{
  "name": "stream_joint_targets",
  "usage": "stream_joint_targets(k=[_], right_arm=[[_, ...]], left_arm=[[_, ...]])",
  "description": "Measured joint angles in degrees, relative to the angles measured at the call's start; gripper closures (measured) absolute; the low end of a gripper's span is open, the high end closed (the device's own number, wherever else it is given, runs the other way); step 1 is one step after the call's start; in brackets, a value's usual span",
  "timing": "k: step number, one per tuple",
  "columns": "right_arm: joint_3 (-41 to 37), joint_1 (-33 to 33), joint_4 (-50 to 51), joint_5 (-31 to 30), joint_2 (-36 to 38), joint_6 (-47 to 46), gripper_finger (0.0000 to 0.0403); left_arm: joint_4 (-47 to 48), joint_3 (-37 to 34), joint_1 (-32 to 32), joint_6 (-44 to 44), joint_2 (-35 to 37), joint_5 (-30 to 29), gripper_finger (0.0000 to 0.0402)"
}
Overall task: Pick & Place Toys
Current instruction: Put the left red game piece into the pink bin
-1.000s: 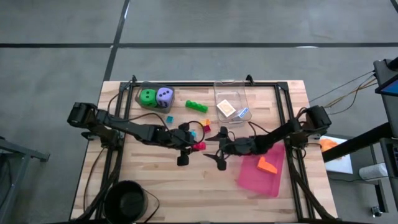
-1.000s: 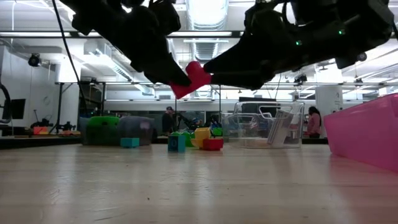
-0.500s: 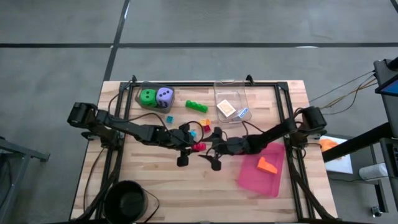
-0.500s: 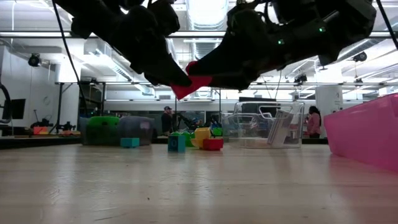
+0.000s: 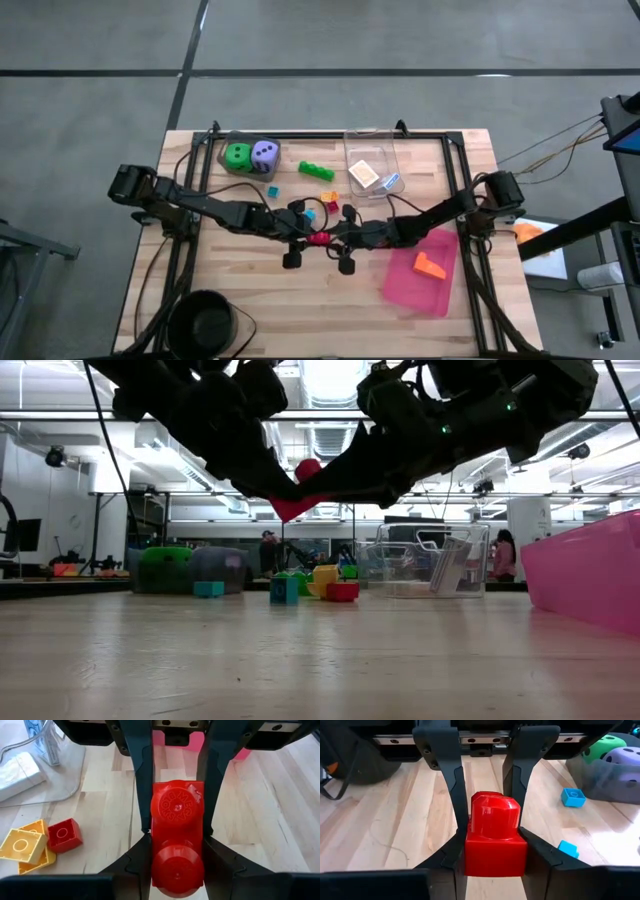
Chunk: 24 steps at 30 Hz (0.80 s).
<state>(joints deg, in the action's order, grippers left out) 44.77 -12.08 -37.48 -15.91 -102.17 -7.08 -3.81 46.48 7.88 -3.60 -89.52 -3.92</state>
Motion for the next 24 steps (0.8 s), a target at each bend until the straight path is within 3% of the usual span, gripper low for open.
stream_joint_targets(k=[9, 14, 17, 24], right_arm=[[0.0, -0.1, 0.3, 0.7, 0.0, 0.8, 0.0279], [-0.2, -0.5, 1.3, 1.9, 0.1, 2.0, 0.0279], [-0.3, -0.9, 1.0, 2.4, -0.1, 2.2, 0.0279], [-0.5, -1.5, -3.6, 2.5, -2.2, 3.0, 0.0279]], left_arm=[[0.5, 0.0, 0.0, 1.3, 0.2, 0.0, 0.0274], [1.4, -0.6, 0.0, 3.4, 1.6, 0.6, 0.0170], [-3.4, -3.1, 0.1, 4.8, 3.4, 0.8, 0.0119], [-25.0, -14.4, 0.0, 7.1, 11.0, 0.5, 0.0090]])
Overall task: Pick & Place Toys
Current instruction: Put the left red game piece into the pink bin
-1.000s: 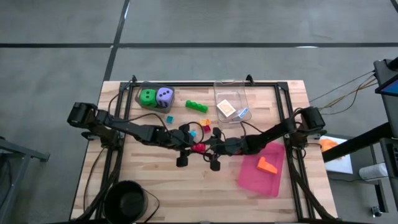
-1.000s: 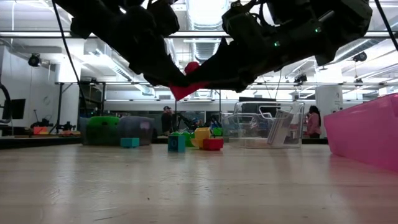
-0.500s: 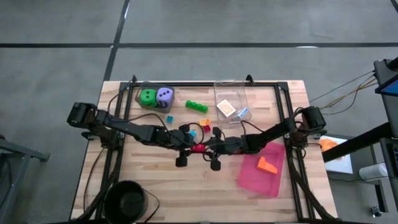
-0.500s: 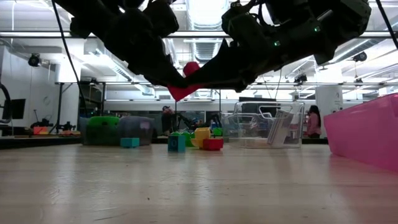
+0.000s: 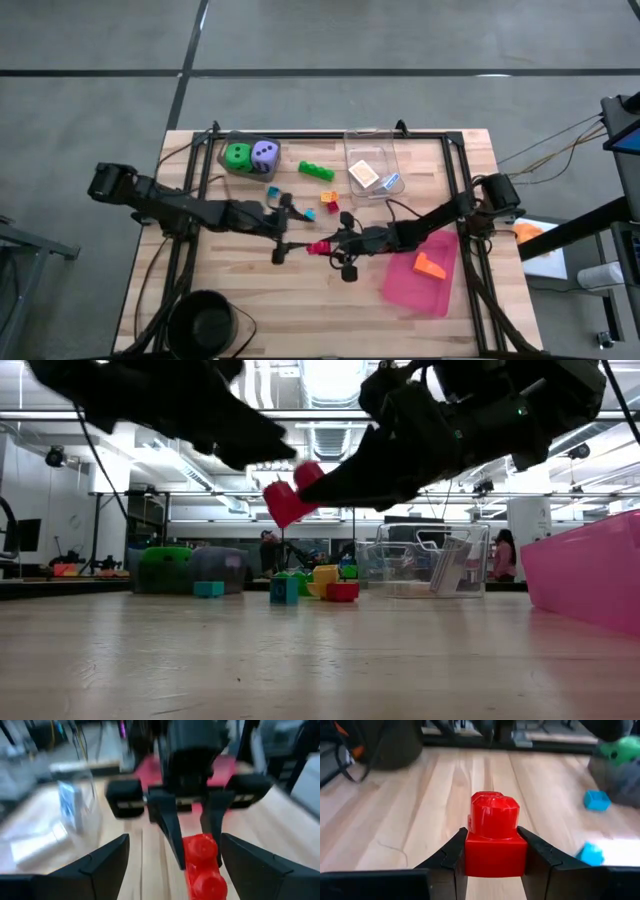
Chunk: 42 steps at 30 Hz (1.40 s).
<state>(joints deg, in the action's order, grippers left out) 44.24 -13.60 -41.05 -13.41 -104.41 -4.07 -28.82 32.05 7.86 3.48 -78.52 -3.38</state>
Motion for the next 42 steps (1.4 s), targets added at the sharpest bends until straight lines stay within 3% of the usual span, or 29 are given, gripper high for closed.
stream_joint_targets(k=[5, 9, 13, 18, 22, 28, 32, 36, 42], right_arm=[[-2.7, -0.1, -16.1, 4.1, -4.3, 1.8, 0.0279], [-4.7, -0.1, -29.6, 9.4, -7.6, 2.4, 0.0279], [-6.8, -0.1, -29.9, 10.0, -6.9, 2.3, 0.0279], [-10.4, -0.9, -25.6, 9.6, -0.5, 0.6, 0.0279], [-12.9, -3.1, -11.2, 4.9, 8.3, -2.6, 0.0279], [-10.7, -7.9, 25.8, -2.2, 26.7, -12.0, 0.0279], [-5.2, -12.5, 50.4, -6.7, 36.8, -20.3, 0.0279], [1.3, -16.5, 73.1, -8.8, 42.2, -31.9, 0.0279], [7.9, -20.9, 95.1, -9.8, 41.7, -45.0, 0.0279]], left_arm=[[-11.1, -8.7, -0.1, 0.6, 8.8, 0.0, 0.0088], [-12.1, -12.7, -0.1, 0.6, 15.7, -0.6, 0.0087], [-11.9, -15.4, -0.1, -0.5, 20.2, -1.5, 0.0087], [-11.4, -17.9, -0.1, -0.8, 22.4, -1.6, 0.0087], [-11.4, -18.9, -0.1, -1.2, 22.2, -1.5, 0.0087], [-11.0, -19.4, -0.1, -1.6, 21.4, -1.6, 0.0087], [-10.5, -19.4, -0.1, -1.6, 21.0, -1.6, 0.0087], [-10.4, -19.4, -0.1, -1.8, 20.7, -1.6, 0.0087], [-10.2, -19.4, -0.1, -2.0, 20.6, -1.6, 0.0086]])
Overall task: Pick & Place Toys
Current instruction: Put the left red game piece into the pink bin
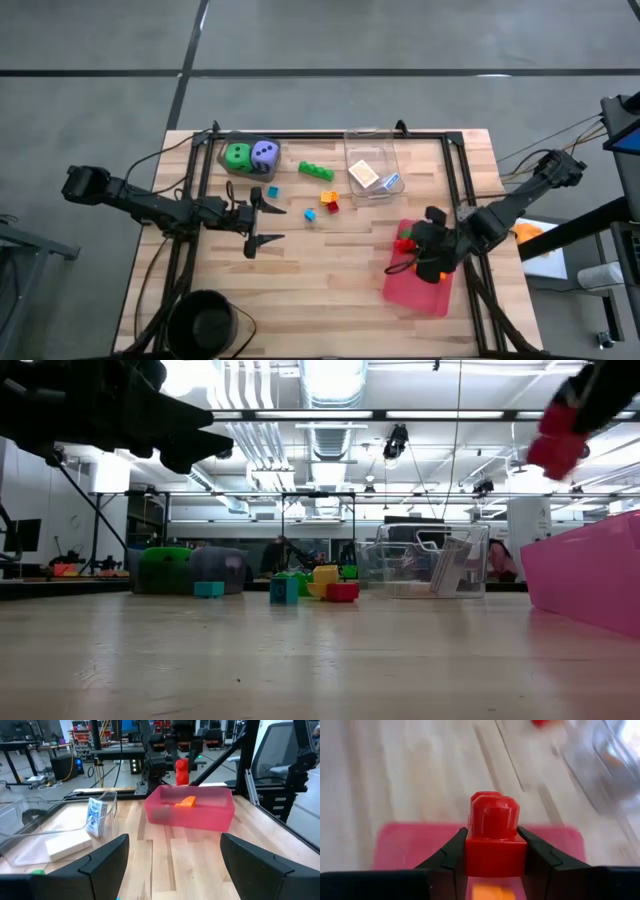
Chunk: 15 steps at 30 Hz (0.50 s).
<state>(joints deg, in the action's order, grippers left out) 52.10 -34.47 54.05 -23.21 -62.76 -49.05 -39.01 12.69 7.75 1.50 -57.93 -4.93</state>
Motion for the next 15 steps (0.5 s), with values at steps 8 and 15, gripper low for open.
stream_joint_targets(k=[8, 15], right_arm=[[0.1, -0.4, 16.1, 8.2, -8.8, -8.9, 0.0279], [0.1, -0.4, 17.0, 12.9, -16.5, -9.1, 0.0279]], left_arm=[[0.0, 0.0, 0.0, 0.0, 0.0, 0.0, 0.0086], [0.0, 0.0, 0.0, 0.0, 0.0, 0.0, 0.0086]])
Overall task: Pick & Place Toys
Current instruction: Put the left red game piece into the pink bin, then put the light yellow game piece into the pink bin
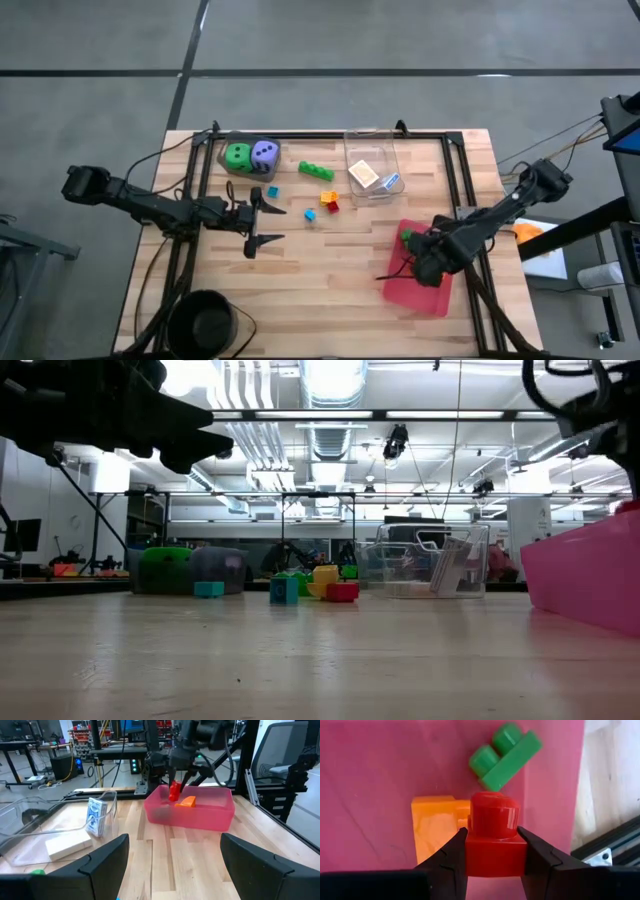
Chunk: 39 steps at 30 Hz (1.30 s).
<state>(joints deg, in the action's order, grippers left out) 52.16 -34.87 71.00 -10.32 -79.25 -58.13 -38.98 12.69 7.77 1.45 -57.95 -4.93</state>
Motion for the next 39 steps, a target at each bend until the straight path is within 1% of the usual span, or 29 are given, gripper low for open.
stream_joint_targets(k=[6, 7, 9, 13, 15, 17, 19, 21, 24, 26, 28, 30, 32, 35, 39], right_arm=[[0.0, -0.1, 0.0, 1.2, -4.8, 0.1, 0.0279], [0.0, -0.3, -0.1, 1.2, -5.3, 0.2, 0.0274], [0.0, -0.4, 0.0, 1.2, -6.2, 0.1, 0.0238], [0.2, -0.4, 0.0, 1.2, -6.1, -0.7, 0.0151], [0.5, -0.4, 0.0, 1.2, -5.1, -1.5, 0.0122], [0.9, -0.5, 0.0, 1.1, -4.0, -2.2, 0.0105], [1.6, -0.5, -0.1, 0.4, -3.0, -2.6, 0.0099], [2.5, -0.7, -0.6, -1.8, -1.9, -2.6, 0.0098], [4.0, -1.0, -4.5, -8.4, -0.2, -1.6, 0.0106], [4.3, -1.3, -9.6, -14.0, 0.9, 1.0, 0.0116], [4.0, -1.7, -17.5, -20.1, 2.1, 5.7, 0.0129], [3.0, -1.8, -26.8, -25.4, 2.9, 11.9, 0.0142], [1.7, -1.8, -36.9, -28.9, 3.4, 19.3, 0.0155], [-0.6, -1.7, -52.2, -31.2, 3.2, 30.7, 0.0175], [-5.3, -1.1, -75.7, -31.4, 1.7, 46.8, 0.0200]], left_arm=[[0.0, 0.0, 0.0, 0.0, 0.0, 0.0, 0.0086], [0.0, 0.0, 0.0, -0.1, 0.0, 0.0, 0.0086], [0.0, 0.0, 0.0, -0.2, 0.0, 0.0, 0.0086], [0.0, 0.0, 0.0, -0.2, 0.0, 0.0, 0.0086], [0.0, 0.0, 0.0, -0.2, 0.0, 0.0, 0.0086], [0.0, 0.0, 0.0, -0.2, 0.0, 0.0, 0.0086], [0.0, 0.0, 0.0, -0.2, 0.0, 0.0, 0.0086], [0.0, 0.0, 0.0, -0.2, 0.0, 0.0, 0.0086], [0.1, 0.0, 0.0, -0.2, 0.0, 0.0, 0.0086], [0.1, 0.0, 0.0, -0.2, 0.0, 0.0, 0.0086], [0.1, 0.0, 0.0, -0.2, 0.0, 0.0, 0.0086], [0.1, 0.0, 0.0, -0.2, 0.0, 0.0, 0.0086], [0.1, 0.0, 0.0, -0.2, 0.0, 0.0, 0.0086], [0.1, 0.0, 0.0, -0.2, 0.0, 0.0, 0.0086], [0.1, 0.0, 0.0, -0.2, 0.0, 0.0, 0.0087]])
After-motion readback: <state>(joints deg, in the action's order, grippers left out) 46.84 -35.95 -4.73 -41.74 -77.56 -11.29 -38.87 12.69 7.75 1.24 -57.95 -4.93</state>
